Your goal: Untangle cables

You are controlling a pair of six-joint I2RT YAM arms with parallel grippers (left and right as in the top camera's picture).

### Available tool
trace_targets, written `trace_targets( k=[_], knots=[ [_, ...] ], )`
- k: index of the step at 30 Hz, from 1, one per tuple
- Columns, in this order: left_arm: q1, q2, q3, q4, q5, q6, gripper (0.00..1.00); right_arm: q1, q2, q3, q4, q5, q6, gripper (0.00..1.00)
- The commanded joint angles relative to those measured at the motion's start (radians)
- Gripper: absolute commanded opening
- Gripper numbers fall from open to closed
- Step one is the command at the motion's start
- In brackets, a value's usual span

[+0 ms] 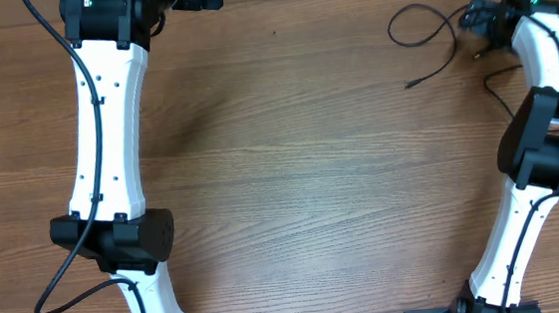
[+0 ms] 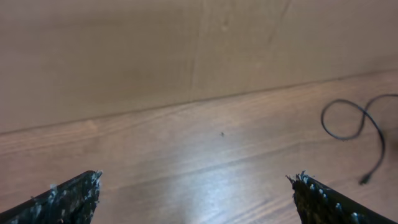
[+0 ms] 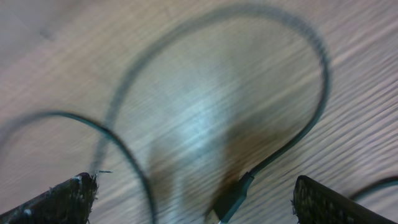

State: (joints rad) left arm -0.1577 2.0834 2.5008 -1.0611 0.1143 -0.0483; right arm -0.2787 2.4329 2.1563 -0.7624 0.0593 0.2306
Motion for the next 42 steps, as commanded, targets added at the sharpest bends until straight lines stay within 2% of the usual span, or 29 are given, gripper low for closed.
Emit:
trace_targets(
  k=[1,7,19,23,32,38,42],
  knots=[
    [-0.006,-0.017,0.016,0.029,-0.076,0.027,1.0,0.01,-0.133,0.134,-0.071,0.009,-0.003,1.0],
    [-0.006,-0.017,0.016,0.076,-0.131,0.027,1.0,0.01,-0.221,0.243,-0.295,0.009,-0.003,1.0],
    [-0.006,-0.017,0.016,0.14,-0.2,0.027,0.99,0.01,-0.37,0.243,-0.8,0.009,-0.053,1.0],
    [-0.006,-0.017,0.016,0.203,-0.2,0.026,1.0,0.01,-0.406,0.243,-0.908,0.005,-0.052,1.0],
    [-0.006,-0.017,0.016,0.355,-0.2,0.026,1.0,0.01,-0.441,0.243,-0.931,-0.214,-0.048,1.0],
    [-0.006,-0.017,0.016,0.315,-0.192,0.025,0.99,0.01,-0.441,0.242,-0.93,-0.217,-0.049,1.0],
    [-0.007,-0.017,0.016,0.238,-0.123,0.017,1.0,0.008,-0.441,0.242,-0.907,-0.218,-0.048,1.0]
  ],
)
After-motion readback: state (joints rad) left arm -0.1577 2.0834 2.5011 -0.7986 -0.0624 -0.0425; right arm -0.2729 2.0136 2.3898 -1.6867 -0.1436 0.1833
